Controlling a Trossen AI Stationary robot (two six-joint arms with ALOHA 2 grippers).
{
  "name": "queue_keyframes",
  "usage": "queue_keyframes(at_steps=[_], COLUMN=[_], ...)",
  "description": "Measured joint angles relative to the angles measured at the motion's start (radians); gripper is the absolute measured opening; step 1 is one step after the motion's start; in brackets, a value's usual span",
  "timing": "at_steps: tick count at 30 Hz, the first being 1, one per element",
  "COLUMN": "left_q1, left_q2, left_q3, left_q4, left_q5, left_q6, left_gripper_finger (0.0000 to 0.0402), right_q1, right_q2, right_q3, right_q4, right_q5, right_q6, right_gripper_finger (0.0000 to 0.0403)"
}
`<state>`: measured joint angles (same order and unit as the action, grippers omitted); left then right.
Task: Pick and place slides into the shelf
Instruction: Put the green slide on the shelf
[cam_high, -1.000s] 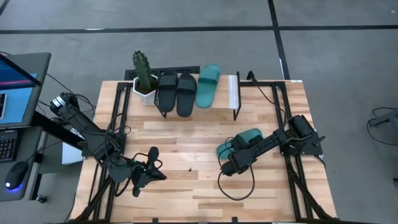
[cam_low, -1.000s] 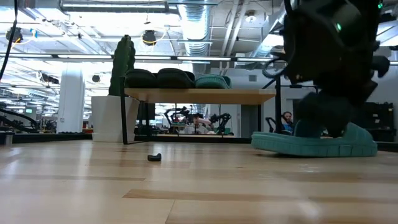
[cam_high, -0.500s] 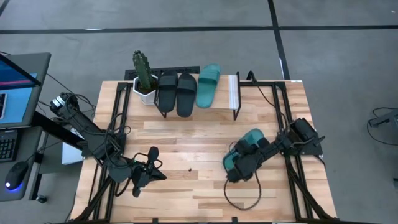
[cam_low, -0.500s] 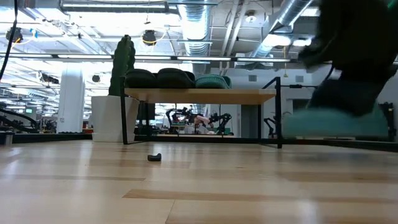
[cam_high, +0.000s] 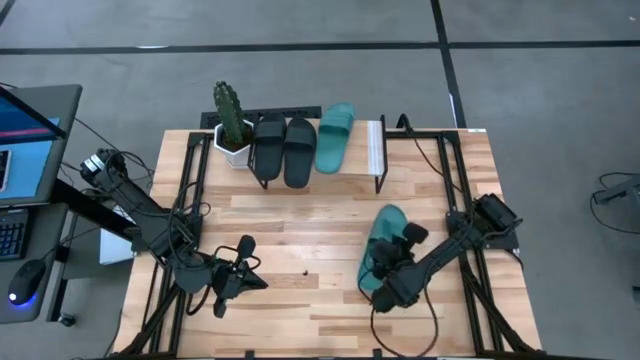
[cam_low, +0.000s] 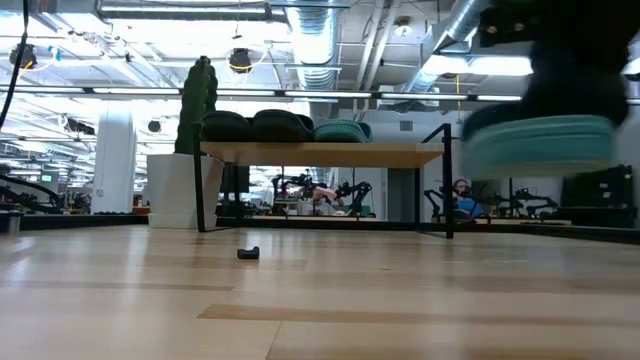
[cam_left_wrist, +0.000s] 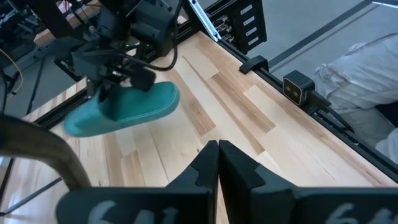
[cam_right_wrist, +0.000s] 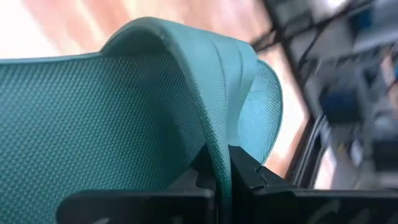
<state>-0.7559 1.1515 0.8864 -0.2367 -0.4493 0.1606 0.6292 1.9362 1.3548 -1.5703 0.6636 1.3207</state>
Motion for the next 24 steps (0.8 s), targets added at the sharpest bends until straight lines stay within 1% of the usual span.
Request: queue_keyframes(at_steps=[3,6,11,15,17,20,22,24], left_q1=[0.0,0.0,0.0,0.0,0.0,0.0,0.0,0.0], left_q2=[0.0,0.0,0.0,0.0,0.0,0.0,0.0,0.0], left_q3=[0.0,0.0,0.0,0.0,0.0,0.0,0.0,0.0], left_q4=[0.0,-0.001,-0.001,-0.006,-0.007,-0.013,-0.019,-0.019], left_q5=[0.0,0.0,-0.001,-0.001,-0.001,-0.001,-0.002,-0.002], left_q6=[-0.024,-0.025,-0.009,-0.019,-0.016,-0.001,-0.001,-0.002], left_gripper_finger=[0.0002,0.0002,0.0002,0.0002,0.0002,0.0002,0.0002,0.0002], right_q1=[-0.034,-0.071,-0.134,-0.229,-0.304,-0.425,-0.501,-0.572], right_q2=[-0.022,-0.081,-0.259,-0.405,-0.454,-0.494,-0.514,-0.527], right_q3=[0.0,0.0,0.0,0.0,0.011,0.042,0.062,0.07], right_q4=[0.0,0.0,-0.001,-0.002,-0.004,0.024,0.086,0.182], right_q5=[0.115,0.216,0.382,0.476,0.493,0.49,0.493,0.49], right_q6=[-0.092,-0.184,-0.372,-0.555,-0.672,-0.855,-1.0,-1.181], right_gripper_finger=[0.0001,0.0001,0.0001,0.0,0.0,0.0,0.0,0.0])
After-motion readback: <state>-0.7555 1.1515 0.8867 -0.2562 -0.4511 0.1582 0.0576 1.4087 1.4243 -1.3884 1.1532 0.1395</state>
